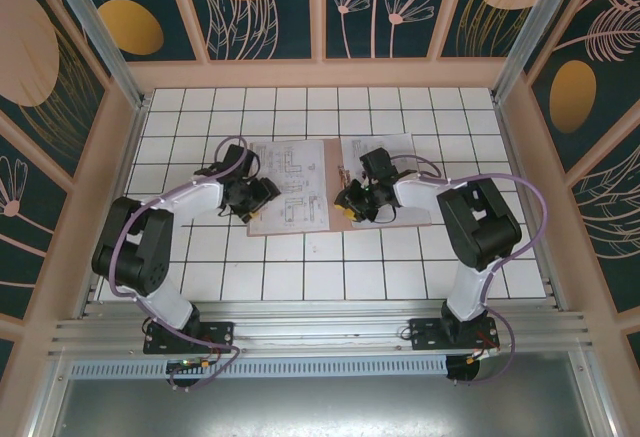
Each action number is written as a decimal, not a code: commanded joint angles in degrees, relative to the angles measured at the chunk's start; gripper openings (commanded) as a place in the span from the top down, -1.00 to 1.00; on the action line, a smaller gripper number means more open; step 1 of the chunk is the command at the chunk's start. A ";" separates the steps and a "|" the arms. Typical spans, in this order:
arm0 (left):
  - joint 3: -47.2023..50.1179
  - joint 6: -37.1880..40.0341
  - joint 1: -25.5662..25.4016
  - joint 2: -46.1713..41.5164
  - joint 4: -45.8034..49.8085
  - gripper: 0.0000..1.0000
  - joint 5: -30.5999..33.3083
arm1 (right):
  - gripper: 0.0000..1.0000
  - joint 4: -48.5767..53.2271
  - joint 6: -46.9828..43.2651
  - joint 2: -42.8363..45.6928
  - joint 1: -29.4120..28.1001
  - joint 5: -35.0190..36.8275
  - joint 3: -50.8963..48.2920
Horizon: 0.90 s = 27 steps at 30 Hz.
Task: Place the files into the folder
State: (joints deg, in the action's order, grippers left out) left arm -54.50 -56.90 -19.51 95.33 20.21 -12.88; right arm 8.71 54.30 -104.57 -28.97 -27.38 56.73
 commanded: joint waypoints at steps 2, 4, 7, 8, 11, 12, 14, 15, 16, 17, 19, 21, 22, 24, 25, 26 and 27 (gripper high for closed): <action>2.44 4.30 3.43 -1.11 2.78 -0.44 0.47 | 0.33 -0.63 -1.46 -1.97 -0.82 -0.67 0.34; 3.38 5.44 5.02 -0.69 1.95 -0.45 -0.99 | 0.34 0.00 -1.83 -2.82 -0.82 -0.19 0.25; 3.98 7.06 6.26 0.03 0.71 -0.47 -2.98 | 0.35 3.25 -3.43 -4.19 -0.82 1.74 0.48; 3.80 7.57 6.32 -0.13 0.79 -0.47 -2.73 | 0.35 4.63 -4.18 -4.55 -0.82 2.63 0.67; 3.35 8.68 6.55 -0.49 1.71 -0.49 -1.44 | 0.35 7.15 -5.63 -4.92 -0.82 5.22 0.59; 3.35 9.10 6.66 -0.50 1.85 -0.50 -1.20 | 0.35 7.60 -5.97 -4.99 -0.78 5.86 0.49; 3.12 9.89 6.65 -0.05 2.50 -0.51 -0.72 | 0.35 7.86 -6.31 -5.19 -0.74 6.43 0.25; 2.96 10.48 6.66 0.28 3.02 -0.51 -0.21 | 0.35 7.92 -6.27 -5.28 -0.66 6.46 0.23; 2.91 10.77 6.61 0.46 3.37 -0.50 0.25 | 0.35 7.96 -6.33 -5.37 -0.65 6.46 0.22; 2.86 11.24 6.63 0.60 3.44 -0.51 0.57 | 0.35 7.90 -6.40 -5.37 -0.65 6.46 0.29; 3.19 11.92 6.59 0.95 2.42 -0.51 -0.43 | 0.35 7.99 -6.53 -5.51 -0.65 6.37 0.46; 3.83 12.29 6.62 1.31 -0.74 -0.49 -3.99 | 0.35 8.00 -6.62 -5.72 -0.65 6.15 0.66; 4.20 12.17 6.53 1.46 -2.08 -0.47 -5.53 | 0.35 8.01 -6.62 -5.79 -0.65 6.11 0.71; 4.48 12.03 6.52 1.78 -3.97 -0.45 -8.15 | 0.35 7.86 -6.57 -5.98 -0.65 5.78 0.76; 4.50 11.99 6.58 1.71 -4.91 -0.44 -9.35 | 0.35 7.80 -6.50 -6.01 -0.65 5.67 0.79; 4.72 11.71 6.42 1.42 -6.21 -0.43 -10.93 | 0.35 7.70 -6.36 -6.11 -0.65 5.50 0.84; 5.07 11.28 6.43 1.04 -8.17 -0.42 -12.78 | 0.35 7.58 -6.30 -6.20 -0.65 5.36 0.84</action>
State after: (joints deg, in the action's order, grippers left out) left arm -50.63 -46.48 -12.64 95.39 19.73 -18.76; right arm 11.38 49.36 -106.69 -29.36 -26.59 58.78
